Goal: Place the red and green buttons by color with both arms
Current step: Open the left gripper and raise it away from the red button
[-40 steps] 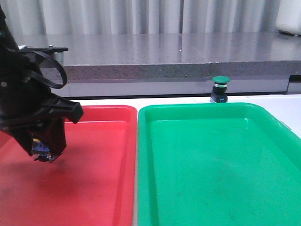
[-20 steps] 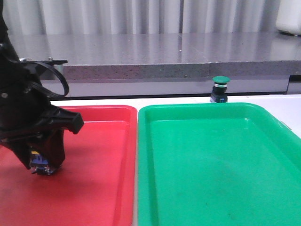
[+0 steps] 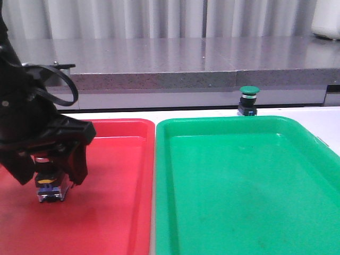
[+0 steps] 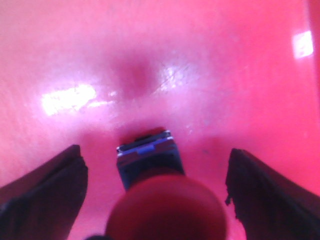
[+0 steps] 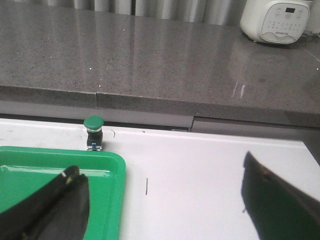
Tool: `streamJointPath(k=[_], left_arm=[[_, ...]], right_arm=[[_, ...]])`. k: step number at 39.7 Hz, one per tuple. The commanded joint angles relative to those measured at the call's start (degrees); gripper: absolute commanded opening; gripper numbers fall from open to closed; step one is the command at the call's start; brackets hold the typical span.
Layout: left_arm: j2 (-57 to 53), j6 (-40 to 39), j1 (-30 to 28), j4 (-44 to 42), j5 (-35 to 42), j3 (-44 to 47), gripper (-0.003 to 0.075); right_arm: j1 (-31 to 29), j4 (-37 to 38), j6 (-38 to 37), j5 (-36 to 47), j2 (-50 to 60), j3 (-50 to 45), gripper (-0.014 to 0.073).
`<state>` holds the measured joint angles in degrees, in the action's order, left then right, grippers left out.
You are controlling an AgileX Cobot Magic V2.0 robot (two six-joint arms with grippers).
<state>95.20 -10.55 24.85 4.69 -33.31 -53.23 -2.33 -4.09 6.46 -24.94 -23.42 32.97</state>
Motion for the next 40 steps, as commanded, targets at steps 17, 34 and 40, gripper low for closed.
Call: streamJointPath(k=[17,34,40], left_arm=[[-22.7,-0.3,0.5,-1.2,-3.6,-0.1,0.0217],[-43.2,-2.5,-10.6,-5.3,-5.6,11.6,-0.0020],[-51.3,-2.2,-16.9,-5.5,-7.7,14.1,-0.0020]], right_arm=[[-0.3,-0.1,0.1,4.5,-0.8,2.1,0.0633],[-0.3,-0.1,0.1,4.5,-0.8,2.1,0.0633],[-0.3,-0.1,0.1,4.5,-0.8,2.1,0.0633]])
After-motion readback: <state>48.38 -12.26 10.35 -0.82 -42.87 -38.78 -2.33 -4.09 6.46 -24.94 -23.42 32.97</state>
